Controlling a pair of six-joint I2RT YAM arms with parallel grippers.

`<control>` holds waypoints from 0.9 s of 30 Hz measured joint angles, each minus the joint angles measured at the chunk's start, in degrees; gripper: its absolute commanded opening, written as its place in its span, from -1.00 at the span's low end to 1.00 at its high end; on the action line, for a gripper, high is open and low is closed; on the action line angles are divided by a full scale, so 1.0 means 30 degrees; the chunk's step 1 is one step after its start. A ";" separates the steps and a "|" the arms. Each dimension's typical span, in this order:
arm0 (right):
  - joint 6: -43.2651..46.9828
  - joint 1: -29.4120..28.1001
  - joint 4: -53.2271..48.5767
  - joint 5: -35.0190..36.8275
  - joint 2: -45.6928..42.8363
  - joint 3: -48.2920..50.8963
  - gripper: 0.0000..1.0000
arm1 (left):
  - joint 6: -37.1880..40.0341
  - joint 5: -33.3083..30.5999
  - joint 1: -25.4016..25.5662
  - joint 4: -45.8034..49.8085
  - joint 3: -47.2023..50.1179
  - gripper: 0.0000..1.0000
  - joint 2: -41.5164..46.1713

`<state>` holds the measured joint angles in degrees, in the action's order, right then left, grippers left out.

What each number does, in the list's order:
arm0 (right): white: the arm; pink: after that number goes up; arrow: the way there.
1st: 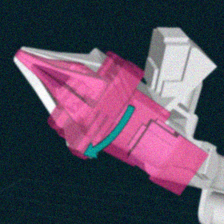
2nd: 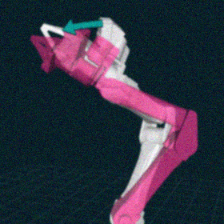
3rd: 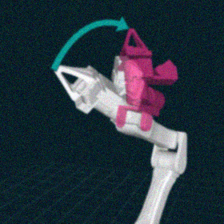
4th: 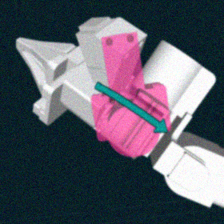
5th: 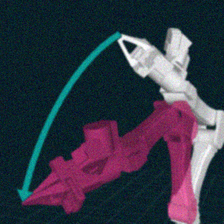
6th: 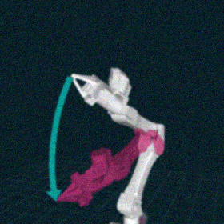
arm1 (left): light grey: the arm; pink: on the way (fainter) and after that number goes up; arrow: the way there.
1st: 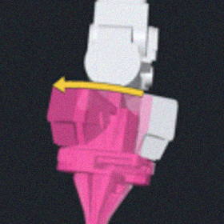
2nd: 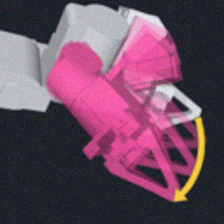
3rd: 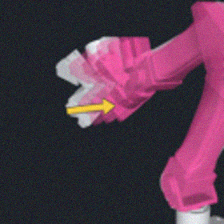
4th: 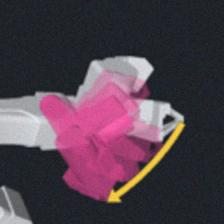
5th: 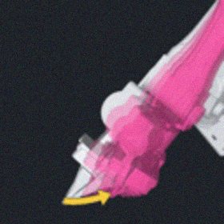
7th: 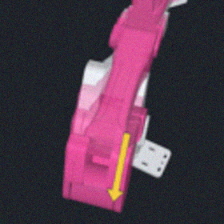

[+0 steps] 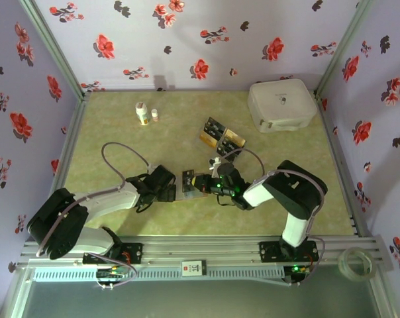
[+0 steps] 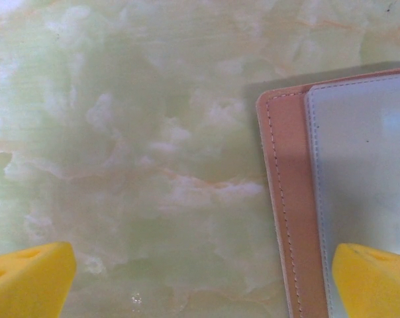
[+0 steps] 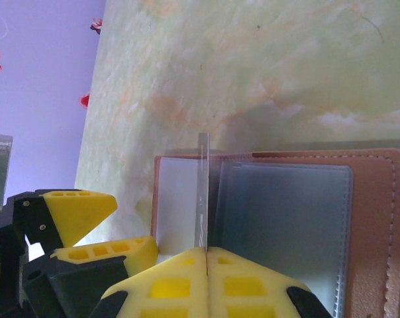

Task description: Put the credit cards into the card holder

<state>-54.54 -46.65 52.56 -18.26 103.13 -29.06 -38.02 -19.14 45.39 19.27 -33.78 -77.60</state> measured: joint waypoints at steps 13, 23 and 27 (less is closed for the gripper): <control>-0.0554 -0.0044 0.1581 -0.0423 0.0809 0.0350 -1.00 | 0.0000 0.0000 0.0000 0.0000 0.0000 0.99 0.0000; -0.0561 -0.0153 0.2025 -0.0437 0.0867 0.0729 -1.00 | 0.0000 -0.0007 0.0000 0.0000 0.0000 0.99 0.0000; -0.0561 -0.0189 0.2127 -0.0481 0.0882 0.0882 -1.00 | 0.0007 -0.0007 0.0000 0.0000 0.0000 0.99 0.0000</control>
<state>-56.23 -47.22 58.94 -19.70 105.78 -26.41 -38.00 -19.16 45.39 19.27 -33.78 -77.60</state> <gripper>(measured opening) 0.045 0.997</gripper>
